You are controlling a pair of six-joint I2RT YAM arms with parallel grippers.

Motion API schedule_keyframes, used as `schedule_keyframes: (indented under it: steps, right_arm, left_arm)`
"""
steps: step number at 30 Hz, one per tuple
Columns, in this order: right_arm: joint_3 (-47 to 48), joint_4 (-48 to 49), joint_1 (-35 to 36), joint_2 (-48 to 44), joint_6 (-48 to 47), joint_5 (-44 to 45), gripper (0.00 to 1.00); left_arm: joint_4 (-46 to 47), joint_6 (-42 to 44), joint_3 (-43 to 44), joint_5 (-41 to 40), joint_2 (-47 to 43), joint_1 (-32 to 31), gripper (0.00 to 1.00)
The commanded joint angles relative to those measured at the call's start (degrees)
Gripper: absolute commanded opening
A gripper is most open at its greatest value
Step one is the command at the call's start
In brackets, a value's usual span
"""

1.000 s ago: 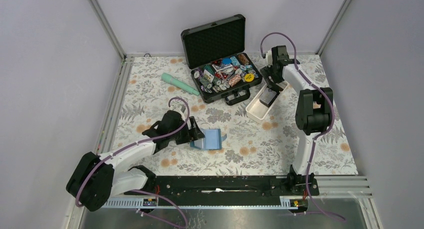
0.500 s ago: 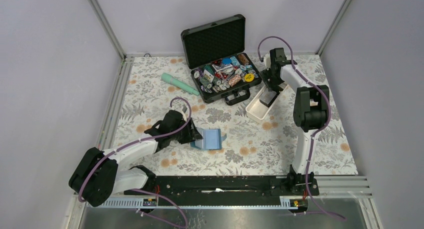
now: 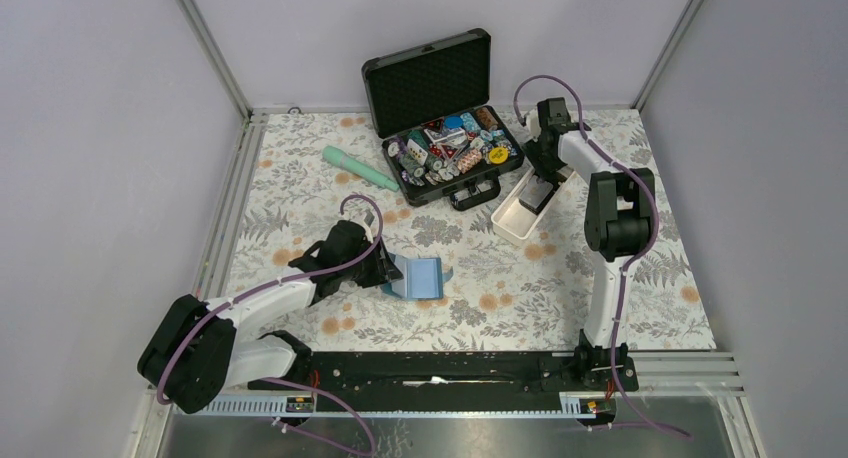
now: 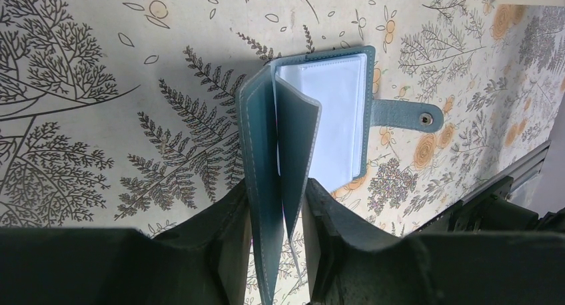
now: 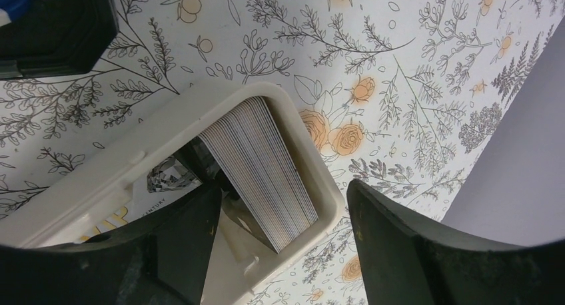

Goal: Put the credit cards into the card holder
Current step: Pick up the credit card from the storage box.

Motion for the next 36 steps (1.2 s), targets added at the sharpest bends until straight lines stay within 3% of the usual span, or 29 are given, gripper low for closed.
schedule_keyframes:
  steps: [1, 8, 18, 36]
  right_arm:
    - [-0.41, 2.19, -0.12, -0.71, -1.58, 3.14, 0.73]
    - [-0.51, 2.70, -0.11, -2.59, -1.75, 3.92, 0.56]
    - [-0.78, 2.66, -0.06, -3.77, -1.78, 4.25, 0.50]
    - [-0.43, 1.59, 0.47, -4.85, -1.63, 3.33, 0.30]
  left_arm:
    - [1.01, 1.01, 0.28, -0.65, -0.41, 0.37, 0.33]
    - [1.02, 1.01, 0.19, -0.62, -0.59, 0.37, 0.33]
    - [0.83, 0.92, -0.16, -0.47, -1.10, 0.37, 0.33]
    - [0.83, 0.74, -0.69, -0.25, -1.65, 0.37, 0.32]
